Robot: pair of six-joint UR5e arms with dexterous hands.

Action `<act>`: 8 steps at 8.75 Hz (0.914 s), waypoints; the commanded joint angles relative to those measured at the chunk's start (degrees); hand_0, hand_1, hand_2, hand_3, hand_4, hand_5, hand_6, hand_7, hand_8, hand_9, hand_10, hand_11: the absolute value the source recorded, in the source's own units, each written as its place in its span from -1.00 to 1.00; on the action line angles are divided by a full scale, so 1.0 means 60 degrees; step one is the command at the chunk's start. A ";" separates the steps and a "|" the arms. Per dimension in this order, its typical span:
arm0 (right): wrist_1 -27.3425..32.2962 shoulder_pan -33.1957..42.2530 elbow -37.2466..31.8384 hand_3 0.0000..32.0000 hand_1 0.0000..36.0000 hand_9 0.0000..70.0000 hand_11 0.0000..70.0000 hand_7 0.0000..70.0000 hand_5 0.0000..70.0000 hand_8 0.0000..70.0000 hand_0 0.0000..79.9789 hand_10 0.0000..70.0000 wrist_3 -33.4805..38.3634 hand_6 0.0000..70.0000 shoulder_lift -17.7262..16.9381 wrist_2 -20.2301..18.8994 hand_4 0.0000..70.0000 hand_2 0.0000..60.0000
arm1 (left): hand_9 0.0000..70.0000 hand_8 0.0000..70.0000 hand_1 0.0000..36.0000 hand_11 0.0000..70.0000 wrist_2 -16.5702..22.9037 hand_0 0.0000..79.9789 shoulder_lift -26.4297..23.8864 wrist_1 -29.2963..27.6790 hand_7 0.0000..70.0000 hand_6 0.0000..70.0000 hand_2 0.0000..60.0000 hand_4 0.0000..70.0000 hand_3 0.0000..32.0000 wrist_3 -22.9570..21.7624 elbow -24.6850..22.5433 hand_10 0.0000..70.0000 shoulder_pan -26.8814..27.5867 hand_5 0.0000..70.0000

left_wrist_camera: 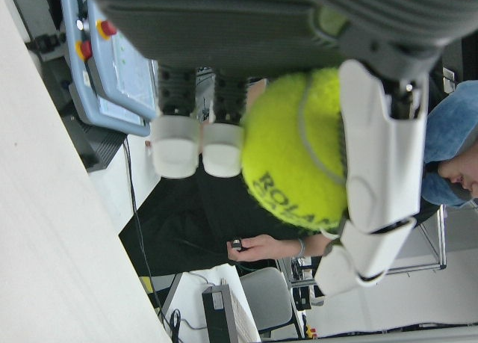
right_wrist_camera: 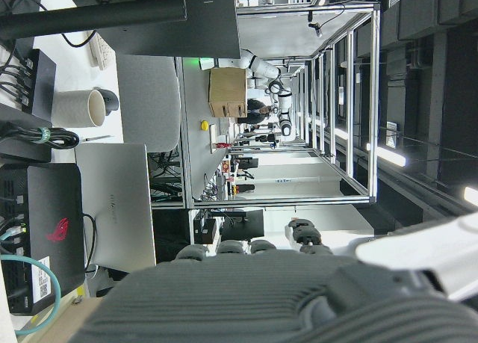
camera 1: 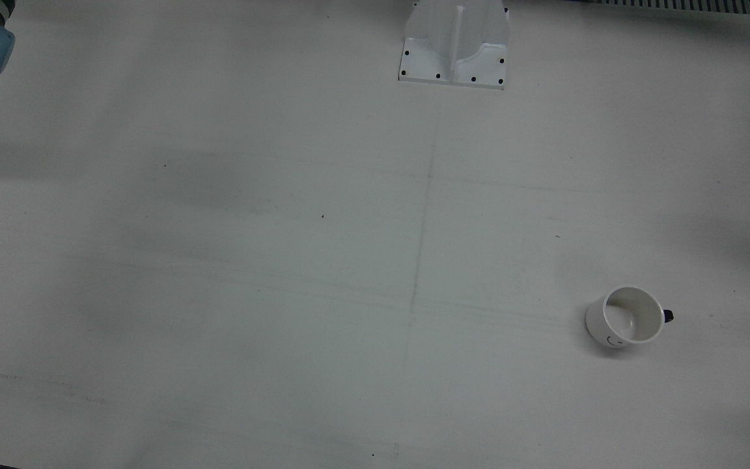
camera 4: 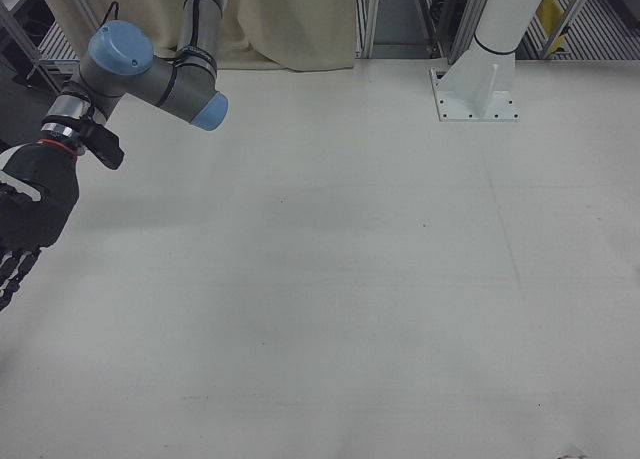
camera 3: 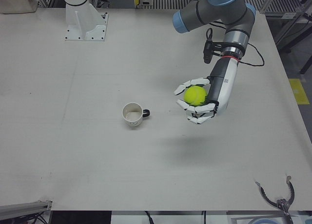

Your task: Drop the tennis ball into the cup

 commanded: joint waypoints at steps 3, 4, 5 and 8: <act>0.0000 -0.0008 -0.0003 -1.00 -1.00 -1.00 -1.00 -1.00 -1.00 -1.00 -1.00 -1.00 0.0003 -1.00 0.0000 0.0000 -1.00 -1.00 | 1.00 1.00 1.00 1.00 -0.0082 0.29 -0.0030 0.0063 1.00 0.19 1.00 1.00 -1.00 -0.0004 -0.0413 1.00 0.1921 -0.24; 0.0000 0.0007 -0.0003 -1.00 -1.00 -1.00 -1.00 -1.00 -1.00 -1.00 -1.00 -1.00 0.0003 -1.00 0.0000 0.0000 -1.00 -1.00 | 1.00 1.00 1.00 1.00 -0.0097 0.29 -0.0044 0.0063 1.00 0.19 1.00 1.00 -1.00 -0.0004 -0.0413 1.00 0.2113 -0.24; 0.0000 0.0007 -0.0003 -1.00 -1.00 -1.00 -1.00 -1.00 -1.00 -1.00 -1.00 -1.00 0.0003 -1.00 0.0000 0.0000 -1.00 -1.00 | 1.00 1.00 1.00 1.00 -0.0141 0.30 -0.0059 0.0077 1.00 0.18 1.00 1.00 -1.00 -0.0004 -0.0398 1.00 0.2448 -0.24; 0.0000 -0.0008 -0.0018 -1.00 -1.00 -1.00 -1.00 -1.00 -1.00 -1.00 -1.00 -1.00 0.0003 -1.00 0.0000 0.0000 -1.00 -1.00 | 1.00 1.00 1.00 1.00 -0.0446 0.33 -0.0323 0.0107 1.00 0.17 1.00 1.00 -1.00 0.0055 -0.0077 1.00 0.3137 -0.25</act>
